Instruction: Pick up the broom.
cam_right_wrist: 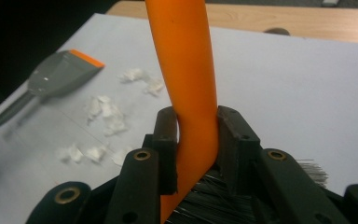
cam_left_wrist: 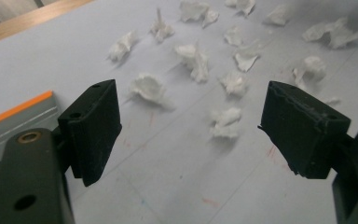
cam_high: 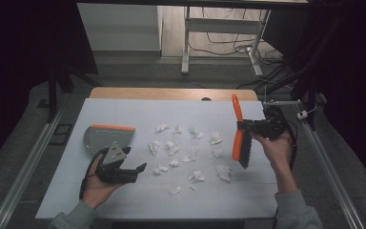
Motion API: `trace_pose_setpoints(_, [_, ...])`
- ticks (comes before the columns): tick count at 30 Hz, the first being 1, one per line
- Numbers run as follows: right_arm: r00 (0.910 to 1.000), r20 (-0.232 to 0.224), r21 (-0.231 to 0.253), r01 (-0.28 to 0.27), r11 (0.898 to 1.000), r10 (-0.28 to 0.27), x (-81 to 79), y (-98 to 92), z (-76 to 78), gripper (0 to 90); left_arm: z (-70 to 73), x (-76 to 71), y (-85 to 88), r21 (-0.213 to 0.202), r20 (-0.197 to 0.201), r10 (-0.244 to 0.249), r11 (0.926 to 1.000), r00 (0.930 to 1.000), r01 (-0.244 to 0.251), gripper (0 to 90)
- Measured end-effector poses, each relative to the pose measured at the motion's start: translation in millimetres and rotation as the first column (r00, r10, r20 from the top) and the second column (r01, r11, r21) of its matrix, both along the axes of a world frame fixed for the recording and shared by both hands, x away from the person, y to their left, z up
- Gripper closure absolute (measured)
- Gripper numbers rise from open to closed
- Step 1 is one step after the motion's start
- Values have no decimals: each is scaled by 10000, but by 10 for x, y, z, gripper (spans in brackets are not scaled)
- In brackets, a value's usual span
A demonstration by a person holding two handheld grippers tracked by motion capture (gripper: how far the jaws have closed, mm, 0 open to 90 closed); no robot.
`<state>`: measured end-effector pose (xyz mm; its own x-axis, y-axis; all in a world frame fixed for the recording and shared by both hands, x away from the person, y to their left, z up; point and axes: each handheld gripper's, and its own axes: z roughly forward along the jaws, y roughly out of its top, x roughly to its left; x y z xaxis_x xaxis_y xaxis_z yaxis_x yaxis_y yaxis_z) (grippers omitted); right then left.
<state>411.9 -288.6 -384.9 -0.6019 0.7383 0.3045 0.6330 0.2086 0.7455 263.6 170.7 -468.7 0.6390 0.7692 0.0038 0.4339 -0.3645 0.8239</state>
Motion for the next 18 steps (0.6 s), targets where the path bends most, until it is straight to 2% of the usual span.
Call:
trace_pose_setpoints(4, [9996,97,287,-251,9993,248,-7,157,3,705,82,69,-97,-112,117,-73,9999,9999,74,209])
trace_pose_setpoints(8, [9988,395,441,-291,9986,273,-33,323,-1,705,153,125,-226,-170,197,-257,9995,9995,261,209])
trace_pose_setpoints(15, [9975,439,699,-582,9959,552,-33,560,-41,705,224,221,-447,-285,188,-687,9972,9975,692,210])
trace_pose_setpoints(18, [9969,437,978,-692,9928,652,-29,648,-65,705,247,242,-551,-302,244,-919,9952,9955,926,209])
